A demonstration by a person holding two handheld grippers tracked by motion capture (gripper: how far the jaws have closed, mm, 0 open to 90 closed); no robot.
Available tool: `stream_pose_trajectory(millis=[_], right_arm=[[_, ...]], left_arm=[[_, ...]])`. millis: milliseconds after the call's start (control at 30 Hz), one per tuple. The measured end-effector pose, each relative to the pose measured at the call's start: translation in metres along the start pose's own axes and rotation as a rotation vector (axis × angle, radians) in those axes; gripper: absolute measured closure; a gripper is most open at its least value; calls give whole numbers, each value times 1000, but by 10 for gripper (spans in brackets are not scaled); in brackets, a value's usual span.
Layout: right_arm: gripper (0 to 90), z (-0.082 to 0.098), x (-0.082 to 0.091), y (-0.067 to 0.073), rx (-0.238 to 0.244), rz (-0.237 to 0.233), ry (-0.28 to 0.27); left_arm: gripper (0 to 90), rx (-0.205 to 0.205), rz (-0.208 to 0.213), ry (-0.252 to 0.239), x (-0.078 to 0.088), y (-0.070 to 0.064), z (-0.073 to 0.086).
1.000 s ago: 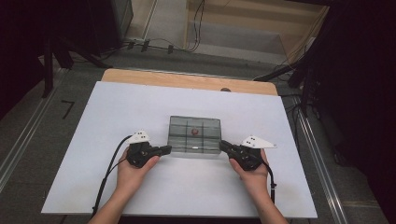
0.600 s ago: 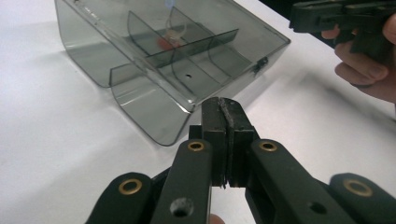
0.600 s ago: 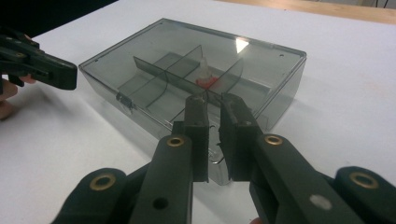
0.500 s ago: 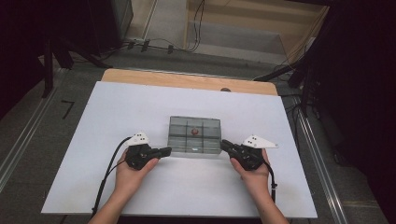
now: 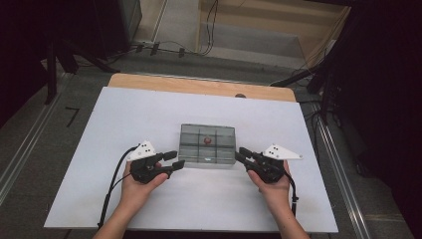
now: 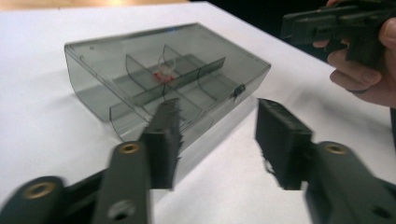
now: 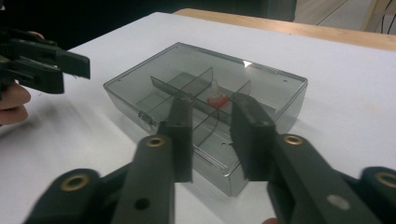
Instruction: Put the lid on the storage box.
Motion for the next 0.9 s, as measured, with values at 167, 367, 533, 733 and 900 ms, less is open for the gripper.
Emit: stream_pose_trajectory(millis=[167, 367, 533, 733, 900], right_arm=[[528, -3, 3, 3, 15, 11, -7], [315, -5, 7, 6, 14, 21, -15], [172, -5, 12, 8, 20, 7, -18], [138, -4, 21, 5, 12, 3, -28], [89, -2, 28, 0, 1, 13, -33]], left_arm=[[333, -7, 3, -28, 8, 0, -3], [270, -19, 9, -44, 16, -2, -6], [232, -14, 8, -59, 22, -2, -7], [164, -11, 2, -71, 29, -1, -7], [76, -10, -19, -72, 35, 1, -6]])
Point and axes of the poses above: each handheld gripper's, and its own axes: x roughly backward along the jaws, z roughly out of its underside, y roughly to its left, the point moved 5 cm from there along -x, roughly forward along the jaws, and after that the axes turned 3 degrees about -y, right-handed, at the moved point
